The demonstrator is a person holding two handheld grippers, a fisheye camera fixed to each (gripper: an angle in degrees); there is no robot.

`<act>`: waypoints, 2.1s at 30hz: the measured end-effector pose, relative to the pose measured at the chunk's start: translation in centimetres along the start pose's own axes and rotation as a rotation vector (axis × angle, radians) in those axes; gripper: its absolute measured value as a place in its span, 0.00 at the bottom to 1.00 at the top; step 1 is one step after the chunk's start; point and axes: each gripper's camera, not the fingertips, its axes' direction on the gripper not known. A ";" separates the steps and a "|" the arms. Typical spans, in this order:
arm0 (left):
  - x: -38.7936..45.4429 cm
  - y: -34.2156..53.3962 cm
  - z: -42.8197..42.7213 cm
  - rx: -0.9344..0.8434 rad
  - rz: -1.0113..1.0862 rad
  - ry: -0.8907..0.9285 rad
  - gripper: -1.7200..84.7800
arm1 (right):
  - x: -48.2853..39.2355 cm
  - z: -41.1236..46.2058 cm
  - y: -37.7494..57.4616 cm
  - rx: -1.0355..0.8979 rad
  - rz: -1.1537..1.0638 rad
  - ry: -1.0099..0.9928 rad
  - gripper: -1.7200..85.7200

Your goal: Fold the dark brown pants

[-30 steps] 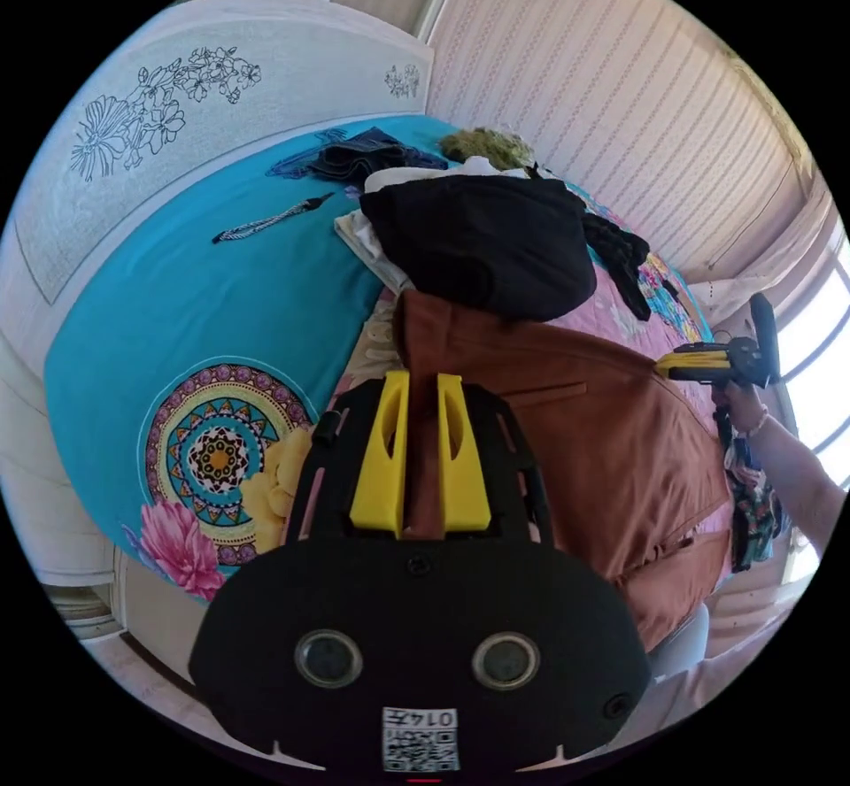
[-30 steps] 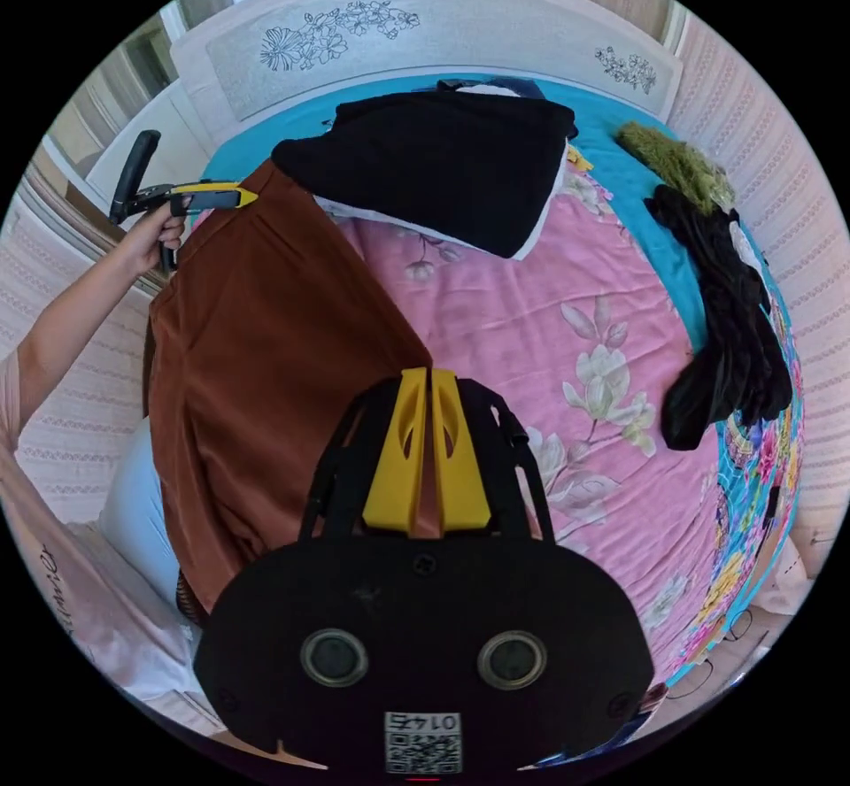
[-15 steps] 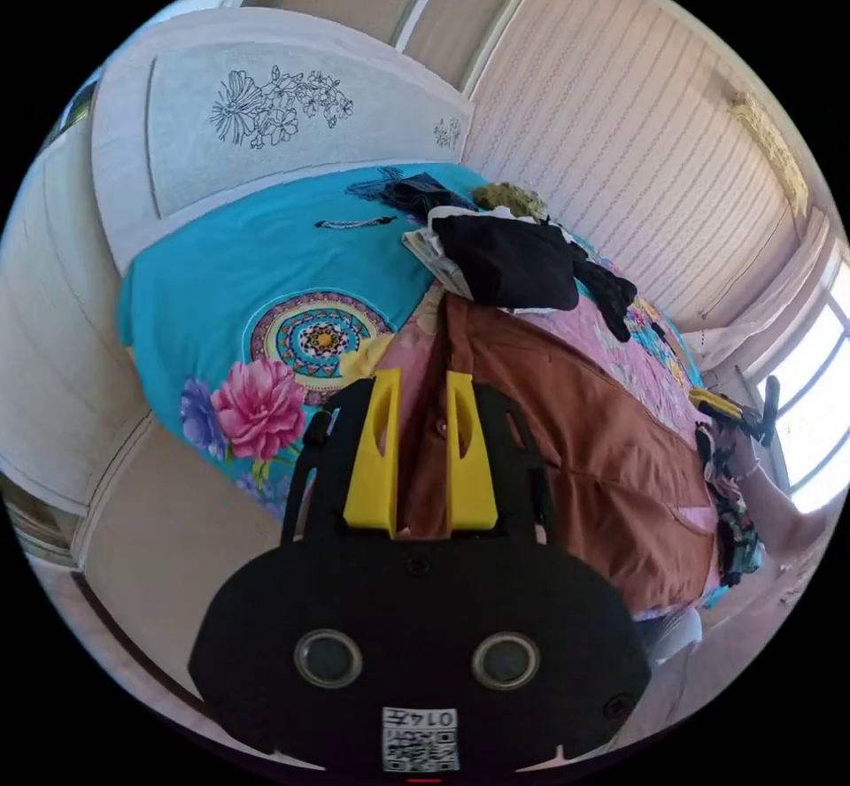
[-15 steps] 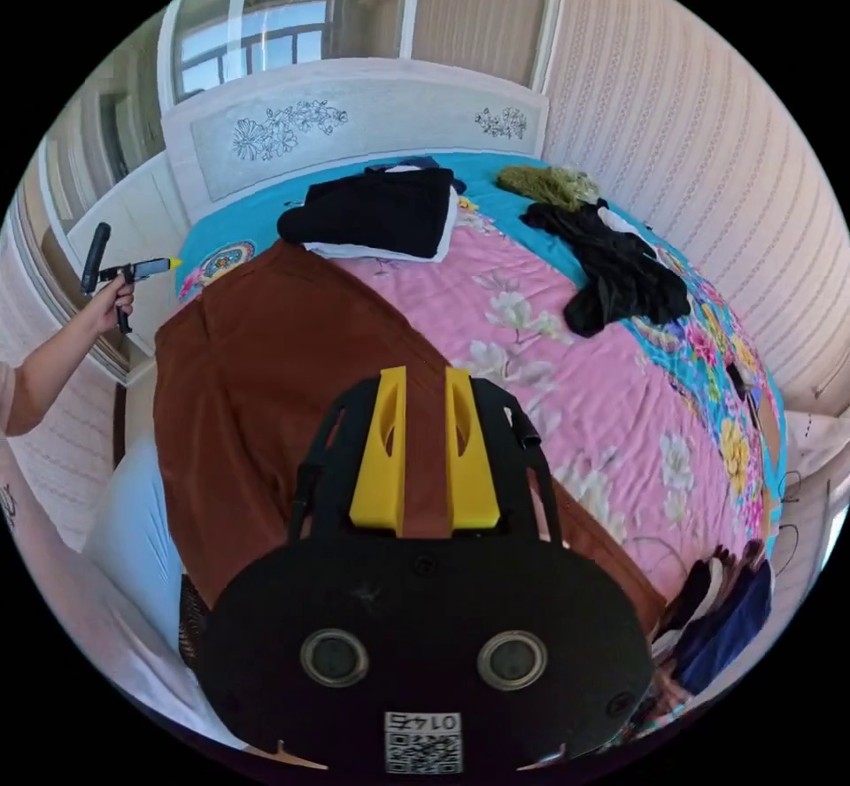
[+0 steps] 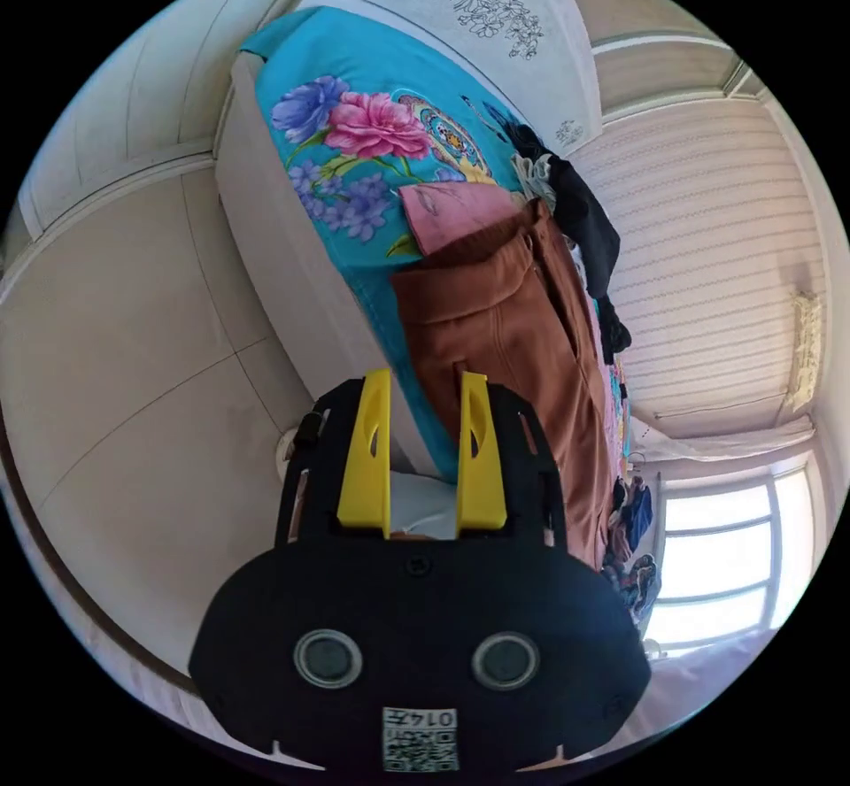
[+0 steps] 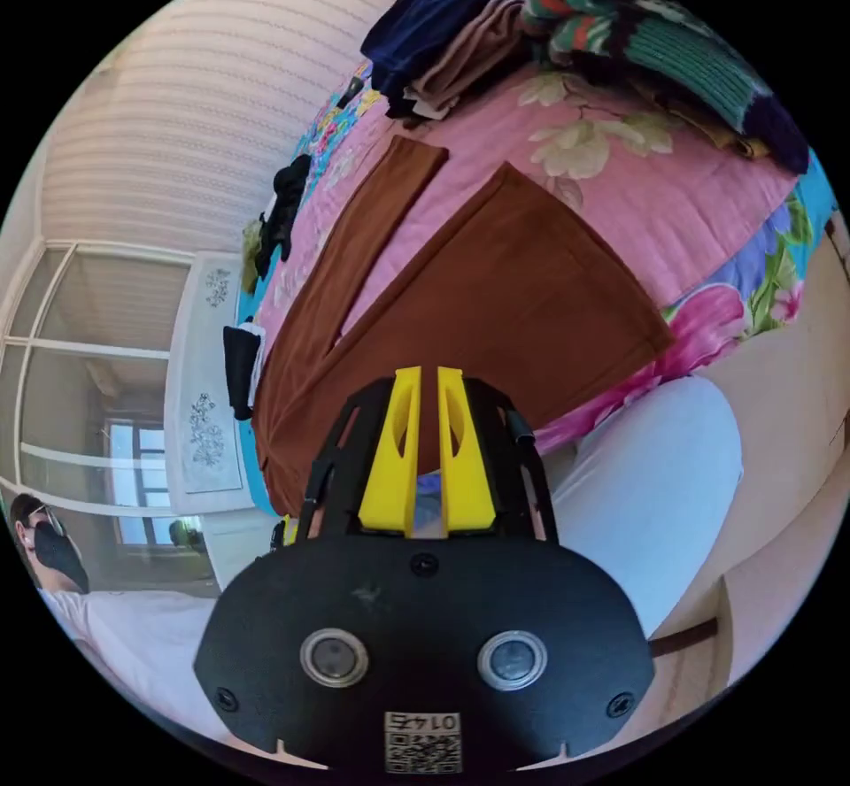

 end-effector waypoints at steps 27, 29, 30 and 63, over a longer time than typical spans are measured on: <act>10.8 -2.4 -7.3 -0.155 0.249 0.064 0.03 | 17.4 -17.0 -5.2 0.154 0.308 0.013 0.12; 11.2 -2.2 -7.2 -0.148 0.239 0.074 0.02 | 17.6 -17.1 -5.7 0.143 0.309 0.016 0.12; 11.4 -2.1 -7.2 -0.142 0.230 0.075 0.02 | 17.7 -17.3 -6.0 0.139 0.300 0.025 0.11; 20.5 -14.0 -1.2 -0.086 0.195 0.224 0.02 | -4.2 -20.2 -30.4 0.068 -0.078 -0.057 0.04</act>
